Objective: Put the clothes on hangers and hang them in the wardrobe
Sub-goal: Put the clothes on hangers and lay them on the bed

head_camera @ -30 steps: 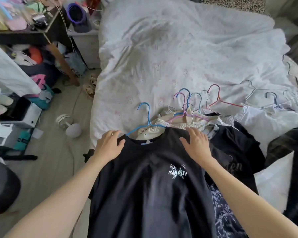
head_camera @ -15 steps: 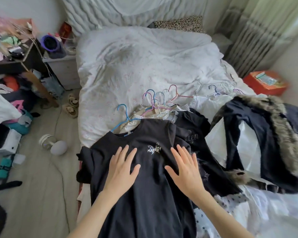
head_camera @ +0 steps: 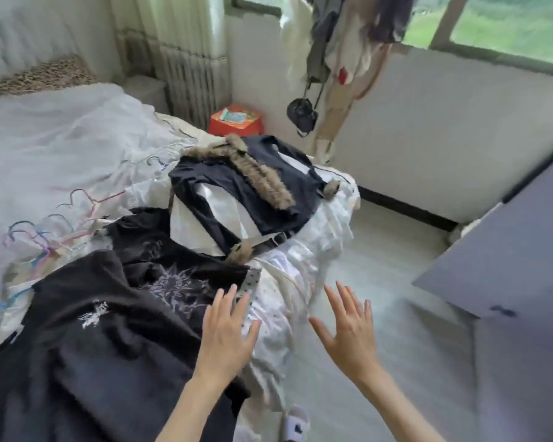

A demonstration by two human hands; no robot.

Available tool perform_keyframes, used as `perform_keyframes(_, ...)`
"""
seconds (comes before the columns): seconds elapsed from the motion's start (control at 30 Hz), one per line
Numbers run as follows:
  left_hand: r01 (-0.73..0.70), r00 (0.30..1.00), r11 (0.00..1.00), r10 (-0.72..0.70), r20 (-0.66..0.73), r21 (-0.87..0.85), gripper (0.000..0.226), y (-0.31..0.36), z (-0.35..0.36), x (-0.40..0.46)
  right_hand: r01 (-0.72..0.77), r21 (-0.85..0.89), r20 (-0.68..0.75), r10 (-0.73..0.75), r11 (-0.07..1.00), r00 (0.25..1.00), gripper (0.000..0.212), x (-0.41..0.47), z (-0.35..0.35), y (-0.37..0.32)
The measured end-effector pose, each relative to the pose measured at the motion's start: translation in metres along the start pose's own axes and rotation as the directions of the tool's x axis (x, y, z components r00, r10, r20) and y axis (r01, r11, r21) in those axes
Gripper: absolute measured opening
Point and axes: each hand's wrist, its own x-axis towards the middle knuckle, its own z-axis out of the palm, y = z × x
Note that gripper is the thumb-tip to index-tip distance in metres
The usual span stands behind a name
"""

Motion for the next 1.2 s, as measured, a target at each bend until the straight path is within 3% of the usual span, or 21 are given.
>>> perform_keyframes(0.13,-0.142,0.987,0.989,0.144,0.075,-0.031,0.066,0.062,0.040,0.045,-0.226,-0.024,-0.050,0.224,0.974,0.973,0.062,-0.008,-0.029,0.084)
perform_keyframes(0.3,-0.349,0.927,0.933,0.358,0.114,-0.088,0.063,0.169,0.084,0.118,-0.422,0.046,-0.190,0.422,0.906,0.886,0.072,0.001,-0.069,0.171)
perform_keyframes(0.47,-0.531,0.832,0.839,0.543,0.113,-0.121,0.058,0.278,0.125,0.166,-0.534,0.087,-0.300,0.533,0.841,0.791,0.079,0.009,-0.108,0.239)
perform_keyframes(0.7,-0.703,0.666,0.693,0.720,0.193,-0.157,0.053,0.371,0.176,0.205,-0.660,0.114,-0.412,0.640,0.742,0.648,0.080,0.020,-0.155,0.309)
perform_keyframes(0.93,-0.839,0.462,0.502,0.861,0.213,-0.209,0.051,0.473,0.229,0.262,-0.795,0.181,-0.494,0.753,0.579,0.436,0.078,0.036,-0.178,0.377)
perform_keyframes(1.07,-0.880,0.338,0.407,0.899,0.279,-0.246,0.055,0.518,0.274,0.295,-0.888,0.177,-0.507,0.813,0.425,0.288,0.070,0.040,-0.193,0.424)
perform_keyframes(1.2,-0.879,0.243,0.341,0.921,0.304,-0.332,0.060,0.576,0.304,0.326,-0.949,0.202,-0.550,0.830,0.242,0.095,0.061,0.038,-0.222,0.458)
